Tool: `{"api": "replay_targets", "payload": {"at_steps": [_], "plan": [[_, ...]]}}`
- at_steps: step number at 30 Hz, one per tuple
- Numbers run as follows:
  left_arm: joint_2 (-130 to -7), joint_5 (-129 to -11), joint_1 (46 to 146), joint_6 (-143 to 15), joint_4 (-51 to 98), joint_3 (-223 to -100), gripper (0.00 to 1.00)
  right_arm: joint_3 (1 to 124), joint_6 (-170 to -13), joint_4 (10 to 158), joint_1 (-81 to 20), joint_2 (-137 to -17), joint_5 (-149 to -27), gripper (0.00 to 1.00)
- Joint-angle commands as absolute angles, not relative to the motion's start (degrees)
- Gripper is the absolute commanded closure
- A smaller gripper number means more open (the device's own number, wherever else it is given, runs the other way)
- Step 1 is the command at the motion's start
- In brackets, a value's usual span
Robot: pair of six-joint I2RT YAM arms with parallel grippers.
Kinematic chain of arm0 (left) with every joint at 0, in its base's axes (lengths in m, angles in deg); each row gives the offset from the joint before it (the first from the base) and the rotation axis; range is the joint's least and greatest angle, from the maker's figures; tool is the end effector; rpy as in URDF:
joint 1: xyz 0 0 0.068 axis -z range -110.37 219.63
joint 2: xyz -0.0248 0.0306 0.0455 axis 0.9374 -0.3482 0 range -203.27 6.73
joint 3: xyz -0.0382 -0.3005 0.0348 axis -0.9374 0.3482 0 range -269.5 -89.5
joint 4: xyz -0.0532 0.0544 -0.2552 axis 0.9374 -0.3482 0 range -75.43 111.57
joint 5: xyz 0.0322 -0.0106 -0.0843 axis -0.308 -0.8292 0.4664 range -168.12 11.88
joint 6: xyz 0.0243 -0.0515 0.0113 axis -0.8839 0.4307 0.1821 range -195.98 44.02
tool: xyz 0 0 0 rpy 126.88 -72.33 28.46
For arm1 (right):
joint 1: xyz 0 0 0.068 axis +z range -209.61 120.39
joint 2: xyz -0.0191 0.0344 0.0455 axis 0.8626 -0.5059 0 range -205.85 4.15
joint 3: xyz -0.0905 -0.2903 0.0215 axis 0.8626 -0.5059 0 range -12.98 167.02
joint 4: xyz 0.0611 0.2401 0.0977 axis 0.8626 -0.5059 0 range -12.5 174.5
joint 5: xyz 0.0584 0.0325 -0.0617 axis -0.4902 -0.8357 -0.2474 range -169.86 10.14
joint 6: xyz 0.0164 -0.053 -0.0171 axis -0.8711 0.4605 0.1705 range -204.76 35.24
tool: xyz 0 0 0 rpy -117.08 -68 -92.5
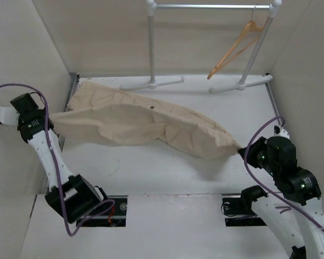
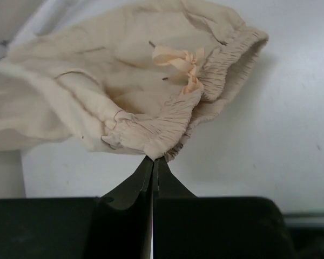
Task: Place the trousers on the hanger
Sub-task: Flatten out the trousers at the center of the board.
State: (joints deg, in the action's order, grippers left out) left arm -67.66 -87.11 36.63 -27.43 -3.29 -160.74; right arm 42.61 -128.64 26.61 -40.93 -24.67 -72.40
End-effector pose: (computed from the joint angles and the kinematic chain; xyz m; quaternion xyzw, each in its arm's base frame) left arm 0.2437 0.1660 0.3916 -0.5886 0.6208 -0.0029 0.5178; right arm 0.0538 0.0124 0.3634 0.2209 0.8411 0.2062 0.4486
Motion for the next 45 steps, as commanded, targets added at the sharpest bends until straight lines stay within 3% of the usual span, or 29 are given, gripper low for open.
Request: {"api": "replay_targets", "payload": {"at_steps": [1, 5, 8, 12, 15, 19, 23, 29, 34, 35, 38, 40, 45], "plan": [[-62.11, -94.71, 35.39, -23.43, -7.77, -154.03, 0.99, 38.97, -134.68, 16.39, -43.9, -25.65, -73.88, 1.0], [-58.06, -95.61, 32.58, -17.72, -9.01, -145.5, 0.95, 36.69, -131.18, 15.86, -52.16, -23.98, -72.92, 0.7], [-56.91, -95.52, 31.53, -15.26, -8.84, -144.34, 0.95, 36.24, -126.95, 15.77, -53.78, -24.23, -73.1, 0.39], [-55.68, -93.15, 31.7, -13.14, -7.09, -147.32, 0.95, 37.21, -126.77, 21.37, -52.88, -26.42, -68.8, 0.21], [-56.02, -92.18, 33.19, -12.88, -4.97, -149.35, 0.94, 35.28, -126.94, 30.25, -53.76, -33.61, -67.29, 0.17], [-56.29, -89.64, 36.79, -12.08, -2.25, -149.35, 0.91, 34.05, -129.83, 42.72, -56.21, -49.95, -69.75, 0.23], [-54.19, -89.45, 42.23, -12.0, 1.26, -147.86, 0.81, 34.13, -131.08, 48.81, -57.71, -62.61, -69.94, 0.3], [-50.93, -90.25, 50.76, -12.61, 6.18, -146.54, 0.69, 35.62, -130.9, 53.12, -58.95, -74.76, -71.15, 0.38], [-50.32, -89.11, 57.35, -14.1, 8.65, -142.86, 0.68, 39.84, -131.16, 53.39, -58.51, -83.28, -72.3, 0.39], [-49.88, -88.93, 58.23, -14.02, 8.83, -141.72, 0.68, 40.02, -131.08, 53.74, -58.51, -84.6, -72.48, 0.45], [-48.56, -89.1, 61.04, -14.1, 9.0, -139.34, 0.69, 41.25, -131.25, 54.09, -58.86, -88.65, -76.07, 0.78], [-48.03, -88.84, 62.8, -14.19, 9.0, -138.46, 0.69, 42.12, -131.86, 54.09, -59.47, -89.97, -76.35, 0.93], [-47.24, -87.61, 66.76, -16.65, 8.83, -136.44, 0.69, 49.31, -131.78, 54.35, -59.91, -88.04, -67.4, 1.0]]}}
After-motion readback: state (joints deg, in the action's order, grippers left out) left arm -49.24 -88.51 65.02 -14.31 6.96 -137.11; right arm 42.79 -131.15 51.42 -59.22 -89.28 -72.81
